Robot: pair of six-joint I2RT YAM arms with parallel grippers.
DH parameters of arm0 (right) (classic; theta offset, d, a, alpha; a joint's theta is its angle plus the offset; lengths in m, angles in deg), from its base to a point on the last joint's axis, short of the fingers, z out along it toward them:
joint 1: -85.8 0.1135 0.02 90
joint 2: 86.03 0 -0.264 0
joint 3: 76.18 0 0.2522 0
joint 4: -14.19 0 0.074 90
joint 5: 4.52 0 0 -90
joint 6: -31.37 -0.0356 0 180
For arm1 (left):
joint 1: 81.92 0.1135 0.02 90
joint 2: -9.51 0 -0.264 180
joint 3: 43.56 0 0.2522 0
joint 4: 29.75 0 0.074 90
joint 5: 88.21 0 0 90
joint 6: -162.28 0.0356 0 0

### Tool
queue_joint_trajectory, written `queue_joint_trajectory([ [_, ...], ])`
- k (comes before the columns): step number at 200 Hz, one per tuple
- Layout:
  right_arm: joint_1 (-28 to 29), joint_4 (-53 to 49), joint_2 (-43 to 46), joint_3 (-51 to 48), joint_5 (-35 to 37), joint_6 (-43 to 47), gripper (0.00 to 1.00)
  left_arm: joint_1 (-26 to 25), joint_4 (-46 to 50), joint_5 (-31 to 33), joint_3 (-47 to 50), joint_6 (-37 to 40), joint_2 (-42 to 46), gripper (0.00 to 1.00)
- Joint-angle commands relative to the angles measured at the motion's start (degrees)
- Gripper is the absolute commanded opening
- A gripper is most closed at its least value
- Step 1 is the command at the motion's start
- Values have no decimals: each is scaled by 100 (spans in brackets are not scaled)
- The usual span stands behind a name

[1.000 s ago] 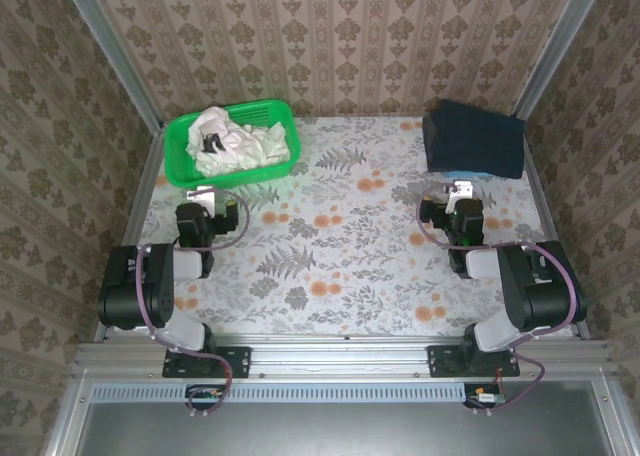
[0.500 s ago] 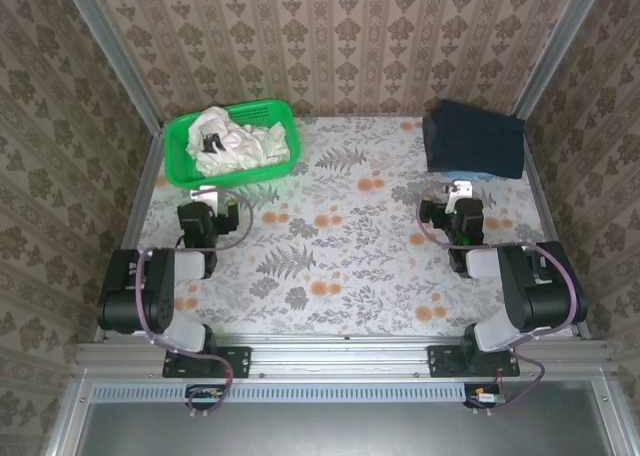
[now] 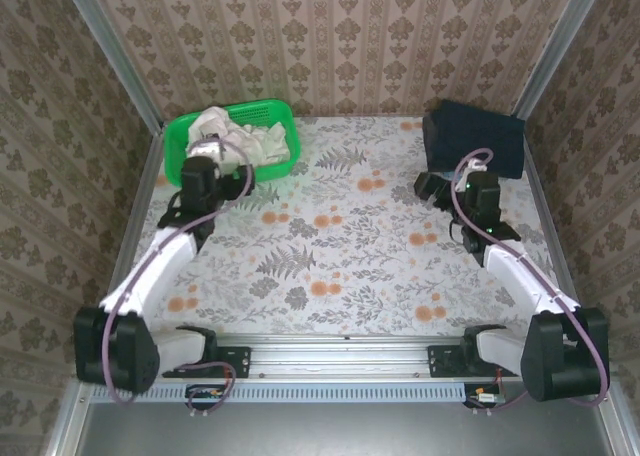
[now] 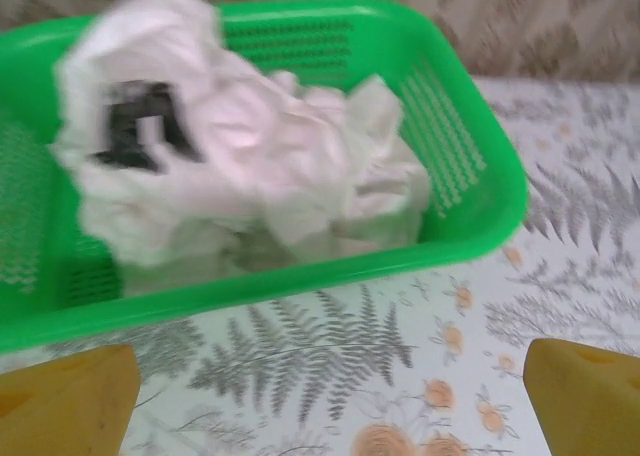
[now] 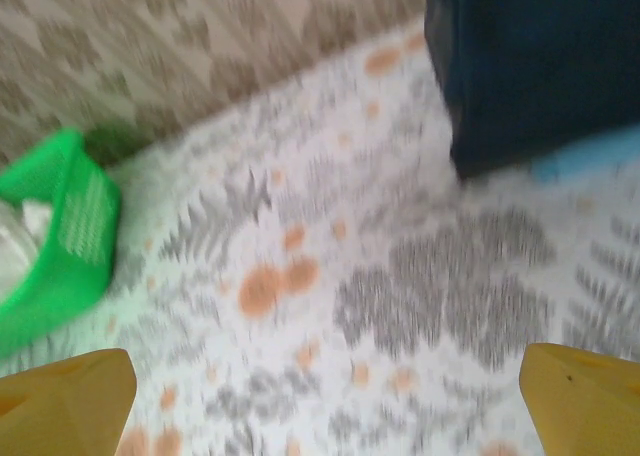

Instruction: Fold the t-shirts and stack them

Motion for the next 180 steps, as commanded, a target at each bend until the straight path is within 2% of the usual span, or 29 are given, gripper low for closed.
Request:
queue_joint_trajectory([
  [1, 116, -471, 203, -65, 45, -135, 100, -390, 620, 154, -1304, 416, -1023, 100],
  [17, 160, -579, 250, -111, 82, -139, 100, -477, 1155, 30, -2508, 437, -2131, 98],
  [45, 229, -865, 465, -144, 146, 33, 100, -565, 2368, 479, -4634, 486, -3907, 95],
  [69, 232, -986, 757, -275, 234, 182, 100, -730, 3144, 586, -5917, 473, -4970, 87],
  [80, 234, -1045, 870, -304, 233, 214, 100, -798, 3439, 644, -6208, 580, -5215, 83],
  [96, 232, -1084, 982, -330, 208, 243, 100, -952, 3388, 851, -5963, 1054, -5180, 83],
  [124, 233, -978, 990, -374, 87, 208, 100, -1048, 2974, 799, -5011, 1887, -4510, 100],
  [152, 233, -908, 959, -407, 37, 178, 100, -986, 2575, 706, -3797, 3100, -3497, 100],
  [180, 232, -720, 901, -516, 76, 153, 100, -637, 2508, 871, -2813, 4183, -2770, 100],
])
